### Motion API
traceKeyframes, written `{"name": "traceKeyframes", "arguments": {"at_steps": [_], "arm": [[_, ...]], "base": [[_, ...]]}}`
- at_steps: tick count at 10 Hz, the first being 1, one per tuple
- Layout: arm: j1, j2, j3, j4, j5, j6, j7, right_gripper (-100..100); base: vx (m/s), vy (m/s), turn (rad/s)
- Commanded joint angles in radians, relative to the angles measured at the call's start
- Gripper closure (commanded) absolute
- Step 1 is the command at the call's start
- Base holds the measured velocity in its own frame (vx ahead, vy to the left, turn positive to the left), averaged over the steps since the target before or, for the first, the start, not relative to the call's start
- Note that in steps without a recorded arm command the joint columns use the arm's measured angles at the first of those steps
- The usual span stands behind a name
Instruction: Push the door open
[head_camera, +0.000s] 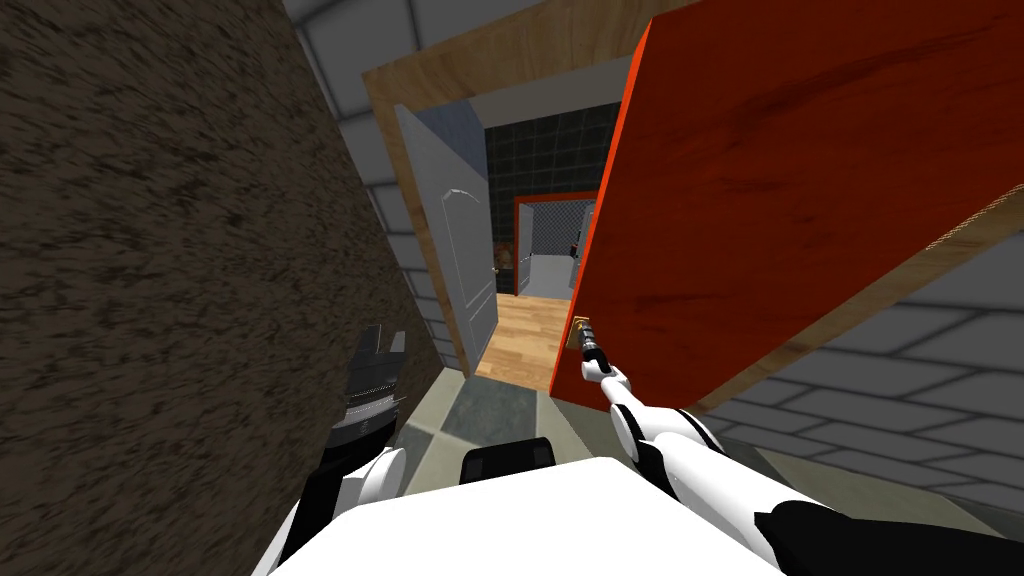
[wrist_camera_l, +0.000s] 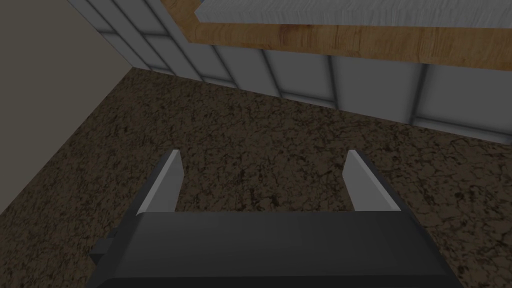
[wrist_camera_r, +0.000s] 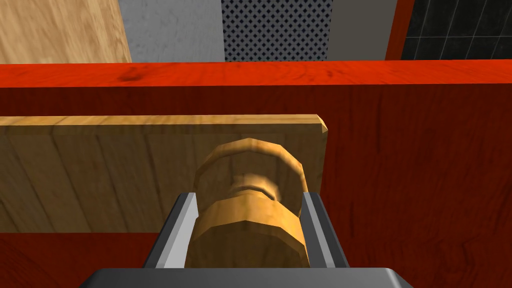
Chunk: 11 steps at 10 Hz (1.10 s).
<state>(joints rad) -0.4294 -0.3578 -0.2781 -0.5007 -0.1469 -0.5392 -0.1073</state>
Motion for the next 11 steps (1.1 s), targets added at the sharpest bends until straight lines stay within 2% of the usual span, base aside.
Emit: {"name": "traceKeyframes", "arguments": {"at_steps": [1, 2, 5, 6, 8, 9, 10, 11], "arm": [[0.0, -0.003, -0.023, -0.018, -0.002, 0.001, 0.012, 100], [0.002, -0.003, -0.035, -0.02, -0.002, 0.002, 0.019, 100], [0.002, -0.003, -0.035, -0.02, -0.002, 0.002, 0.019, 100], [0.005, -0.001, -0.063, -0.024, -0.003, 0.005, 0.033, 100], [0.008, 0.001, -0.086, -0.028, -0.003, 0.007, 0.045, 100], [0.008, 0.001, -0.086, -0.028, -0.003, 0.007, 0.045, 100], [0.011, 0.003, -0.111, -0.031, -0.004, 0.01, 0.058, 100], [0.011, 0.003, -0.111, -0.031, -0.004, 0.01, 0.058, 100]], "base": [[0.156, 0.005, -0.027], [0.166, -0.004, -0.027], [0.064, -0.013, 0.004], [0.1, 0.007, -0.017], [0.159, 0.013, -0.039], [0.122, -0.011, -0.02], [0.145, -0.018, -0.018], [0.13, -0.012, -0.012]]}}
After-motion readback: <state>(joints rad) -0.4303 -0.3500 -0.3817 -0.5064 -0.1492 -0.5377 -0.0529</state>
